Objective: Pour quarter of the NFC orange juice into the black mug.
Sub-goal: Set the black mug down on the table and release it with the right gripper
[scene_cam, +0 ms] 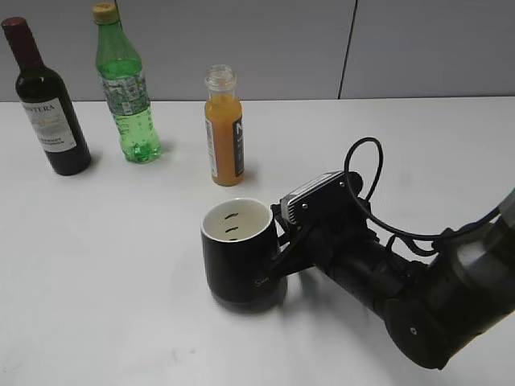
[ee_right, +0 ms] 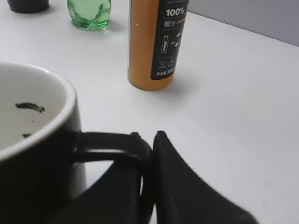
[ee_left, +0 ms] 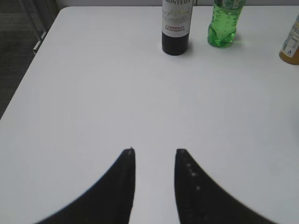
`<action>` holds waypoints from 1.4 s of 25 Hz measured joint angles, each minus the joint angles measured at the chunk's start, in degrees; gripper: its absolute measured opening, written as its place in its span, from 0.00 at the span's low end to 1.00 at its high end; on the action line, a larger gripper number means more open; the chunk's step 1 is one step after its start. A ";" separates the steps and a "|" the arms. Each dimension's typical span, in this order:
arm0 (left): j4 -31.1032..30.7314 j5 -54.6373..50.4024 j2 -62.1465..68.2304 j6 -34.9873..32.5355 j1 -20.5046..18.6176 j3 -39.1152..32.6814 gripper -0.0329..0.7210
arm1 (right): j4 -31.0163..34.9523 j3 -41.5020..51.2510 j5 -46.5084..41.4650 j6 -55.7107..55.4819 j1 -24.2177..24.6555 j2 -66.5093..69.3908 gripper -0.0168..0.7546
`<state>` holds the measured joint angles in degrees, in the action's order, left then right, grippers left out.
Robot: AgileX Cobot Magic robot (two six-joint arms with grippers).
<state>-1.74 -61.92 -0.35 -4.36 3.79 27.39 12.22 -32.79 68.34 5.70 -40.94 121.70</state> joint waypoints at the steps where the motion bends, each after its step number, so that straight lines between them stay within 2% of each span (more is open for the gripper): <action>1: 0.00 0.00 0.00 0.00 0.00 0.00 0.35 | 0.00 0.00 0.13 -0.22 0.00 0.14 0.06; 14: 0.00 0.00 0.00 0.00 0.00 0.00 0.35 | -0.02 1.15 1.16 -1.35 0.00 0.24 0.07; 24: 0.00 0.00 0.00 0.00 0.00 0.00 0.35 | -0.32 2.39 1.18 -1.62 0.00 0.24 0.15; 27: 0.00 0.00 0.00 0.00 0.00 0.00 0.35 | -0.32 2.45 1.18 -1.62 0.00 0.24 0.21; 32: 0.00 0.00 0.00 0.00 0.00 0.00 0.35 | -0.32 2.85 1.18 -1.64 0.00 0.24 0.42; 35: 0.00 0.00 0.00 0.00 0.00 0.00 0.35 | -0.27 2.85 1.18 -1.71 0.00 0.24 0.51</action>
<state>-1.74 -61.92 -0.35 -4.36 3.79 27.39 11.95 -29.94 69.52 3.99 -40.94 121.94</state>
